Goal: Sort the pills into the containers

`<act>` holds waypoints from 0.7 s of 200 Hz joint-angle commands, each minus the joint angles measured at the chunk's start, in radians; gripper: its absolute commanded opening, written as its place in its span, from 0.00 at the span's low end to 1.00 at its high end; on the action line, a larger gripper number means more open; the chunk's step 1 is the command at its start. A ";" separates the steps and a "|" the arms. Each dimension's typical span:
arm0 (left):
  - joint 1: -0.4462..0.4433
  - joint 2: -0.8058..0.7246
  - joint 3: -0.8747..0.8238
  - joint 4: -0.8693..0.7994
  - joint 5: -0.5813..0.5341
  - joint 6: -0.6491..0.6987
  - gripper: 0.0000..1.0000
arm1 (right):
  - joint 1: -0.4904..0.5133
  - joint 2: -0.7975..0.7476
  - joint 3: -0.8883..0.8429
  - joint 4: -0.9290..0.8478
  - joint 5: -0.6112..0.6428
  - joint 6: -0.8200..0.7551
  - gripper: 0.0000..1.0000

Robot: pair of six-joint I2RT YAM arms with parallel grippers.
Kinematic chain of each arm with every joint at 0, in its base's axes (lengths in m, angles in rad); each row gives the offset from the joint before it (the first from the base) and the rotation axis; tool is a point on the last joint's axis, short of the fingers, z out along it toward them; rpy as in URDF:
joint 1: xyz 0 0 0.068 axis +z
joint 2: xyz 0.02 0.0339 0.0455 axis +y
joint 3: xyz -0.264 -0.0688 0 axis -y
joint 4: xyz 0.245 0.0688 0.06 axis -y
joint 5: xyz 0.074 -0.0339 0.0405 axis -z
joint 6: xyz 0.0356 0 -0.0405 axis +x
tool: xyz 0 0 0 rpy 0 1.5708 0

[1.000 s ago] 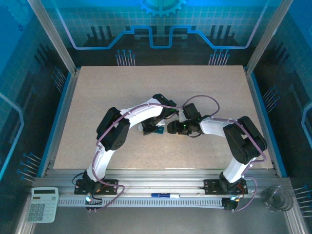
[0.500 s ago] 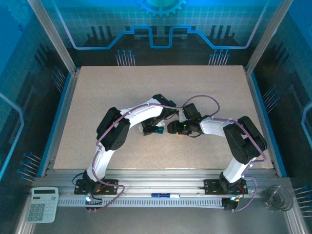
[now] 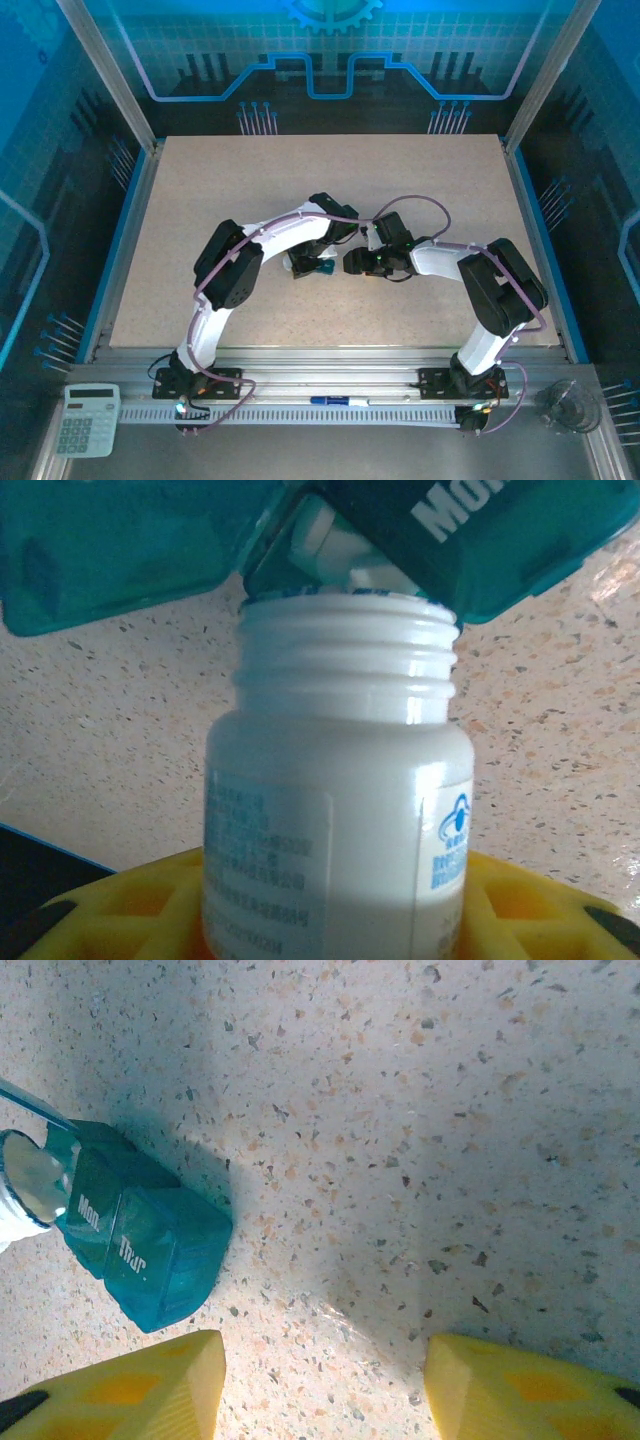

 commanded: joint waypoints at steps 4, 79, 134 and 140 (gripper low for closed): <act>0.013 -0.059 -0.025 0.012 0.028 -0.022 0.00 | -0.001 0.041 -0.031 0.025 0.001 0.007 0.58; 0.026 -0.098 -0.085 0.073 0.061 -0.042 0.00 | -0.001 0.038 -0.034 0.024 0.001 0.008 0.58; 0.035 -0.125 -0.144 0.116 0.077 -0.060 0.00 | -0.001 0.039 -0.034 0.024 -0.002 0.008 0.58; 0.036 -0.130 -0.152 0.125 0.083 -0.063 0.00 | -0.001 0.039 -0.034 0.024 -0.003 0.009 0.58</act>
